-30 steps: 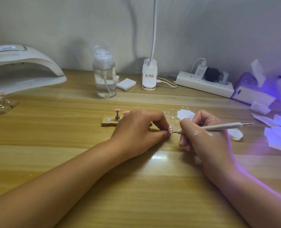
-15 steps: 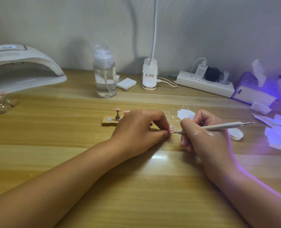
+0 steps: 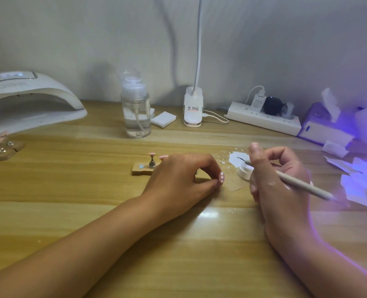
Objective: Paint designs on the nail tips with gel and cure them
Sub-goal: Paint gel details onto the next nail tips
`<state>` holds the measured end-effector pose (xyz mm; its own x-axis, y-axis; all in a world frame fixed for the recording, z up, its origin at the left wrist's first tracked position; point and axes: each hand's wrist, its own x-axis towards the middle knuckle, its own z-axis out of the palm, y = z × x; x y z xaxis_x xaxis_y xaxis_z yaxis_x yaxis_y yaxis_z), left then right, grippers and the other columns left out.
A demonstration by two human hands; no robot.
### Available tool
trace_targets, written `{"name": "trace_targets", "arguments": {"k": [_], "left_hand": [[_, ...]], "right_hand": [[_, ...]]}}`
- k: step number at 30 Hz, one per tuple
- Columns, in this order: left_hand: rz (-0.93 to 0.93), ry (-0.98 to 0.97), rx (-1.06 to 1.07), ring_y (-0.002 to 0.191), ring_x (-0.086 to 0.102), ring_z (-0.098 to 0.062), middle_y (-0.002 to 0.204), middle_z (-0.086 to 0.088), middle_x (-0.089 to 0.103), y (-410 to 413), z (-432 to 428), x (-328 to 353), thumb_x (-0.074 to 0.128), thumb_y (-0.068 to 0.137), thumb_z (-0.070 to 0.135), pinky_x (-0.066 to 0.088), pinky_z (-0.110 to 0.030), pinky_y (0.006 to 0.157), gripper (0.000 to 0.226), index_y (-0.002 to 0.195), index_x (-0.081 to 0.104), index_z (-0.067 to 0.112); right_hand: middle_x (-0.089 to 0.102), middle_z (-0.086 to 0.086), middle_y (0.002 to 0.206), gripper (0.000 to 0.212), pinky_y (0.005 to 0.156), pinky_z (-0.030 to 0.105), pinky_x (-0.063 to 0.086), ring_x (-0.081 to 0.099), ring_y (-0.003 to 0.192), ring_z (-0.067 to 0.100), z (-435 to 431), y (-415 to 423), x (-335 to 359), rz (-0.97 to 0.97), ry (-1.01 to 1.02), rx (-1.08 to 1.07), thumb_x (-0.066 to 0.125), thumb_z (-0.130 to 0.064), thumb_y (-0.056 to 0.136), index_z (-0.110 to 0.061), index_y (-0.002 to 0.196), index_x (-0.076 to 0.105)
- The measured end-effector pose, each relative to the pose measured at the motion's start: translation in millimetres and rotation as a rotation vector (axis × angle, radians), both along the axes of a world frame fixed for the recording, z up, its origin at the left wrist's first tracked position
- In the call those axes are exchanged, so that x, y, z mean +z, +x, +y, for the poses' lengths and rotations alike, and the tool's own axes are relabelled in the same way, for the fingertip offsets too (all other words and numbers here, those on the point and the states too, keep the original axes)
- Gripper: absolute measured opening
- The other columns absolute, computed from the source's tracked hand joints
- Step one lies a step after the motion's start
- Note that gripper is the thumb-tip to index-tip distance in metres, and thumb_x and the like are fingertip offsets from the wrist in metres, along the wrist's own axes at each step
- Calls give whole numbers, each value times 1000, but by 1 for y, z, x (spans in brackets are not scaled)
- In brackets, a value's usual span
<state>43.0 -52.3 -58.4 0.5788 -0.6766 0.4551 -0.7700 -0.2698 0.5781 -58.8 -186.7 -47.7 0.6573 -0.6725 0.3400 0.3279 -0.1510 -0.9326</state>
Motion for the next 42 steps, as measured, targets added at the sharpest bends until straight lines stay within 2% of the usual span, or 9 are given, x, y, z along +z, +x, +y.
{"name": "trace_targets", "arguments": {"k": [4, 8, 11, 16, 23, 29, 34, 39, 42], "left_hand": [[-33, -92, 18, 53, 53, 2, 80, 34, 63, -1, 0, 2, 72, 84, 34, 34, -17, 57, 8, 83, 66, 39], [-57, -184, 44, 47, 50, -2, 83, 32, 66, -4, 1, 5, 72, 83, 37, 30, -10, 52, 7, 86, 66, 38], [-56, -238, 72, 47, 53, -2, 83, 26, 69, -6, 3, 8, 76, 80, 37, 34, -10, 52, 20, 94, 62, 34], [-116, -267, 111, 48, 50, 0, 68, 42, 54, -7, 5, 12, 81, 79, 21, 31, -4, 53, 14, 86, 71, 28], [-20, -332, 42, 48, 56, -1, 60, 35, 57, -6, 6, 13, 78, 81, 12, 35, -4, 53, 15, 92, 77, 23], [74, -340, 12, 49, 62, -9, 60, 23, 62, -9, 5, 15, 76, 82, 11, 45, -14, 50, 21, 93, 74, 29], [89, -385, -8, 51, 61, -13, 76, 6, 72, -12, 2, 16, 77, 81, 9, 46, -20, 48, 23, 90, 68, 28], [10, -389, 34, 53, 61, -9, 75, 13, 68, -14, 2, 17, 80, 80, 16, 47, -19, 49, 21, 90, 64, 26], [-157, -305, 49, 57, 59, -2, 73, 24, 59, -13, 4, 22, 79, 81, 18, 47, -17, 51, 19, 93, 65, 23]], "right_hand": [[62, -3, 63, 21, 46, 17, 42, 53, 51, 7, 0, -2, 0, -23, -160, -45, 73, -35, 90, -28, 81, 55], [73, -5, 90, 6, 55, 22, 52, 65, 68, 8, 0, -5, 0, 16, -298, 6, 59, -29, 101, -33, 99, 63], [70, -12, 87, 9, 63, 13, 48, 65, 75, 6, 3, -4, 0, 88, -470, 49, 59, -23, 92, -28, 93, 67], [67, -12, 79, 32, 61, 8, 43, 64, 71, 8, 4, -1, -5, 136, -489, 129, 73, -7, 88, -38, 86, 67], [68, -12, 75, 19, 55, 8, 44, 59, 60, 6, 3, -1, -2, 58, -422, 127, 77, -14, 84, -32, 85, 71], [66, 0, 71, 15, 55, 24, 49, 59, 61, 19, 3, -3, -2, 27, -385, 119, 75, -21, 85, -35, 83, 71], [65, -11, 69, 13, 58, 13, 45, 57, 59, 6, 4, -2, 0, -11, -372, 129, 76, -25, 84, -34, 79, 68], [68, 0, 74, 4, 59, 27, 50, 59, 63, 23, 5, -3, 1, -4, -361, 163, 72, -31, 81, -35, 82, 71], [67, 0, 74, 2, 61, 21, 47, 59, 66, 21, 3, -4, 1, -2, -376, 172, 71, -29, 82, -31, 82, 71]]}}
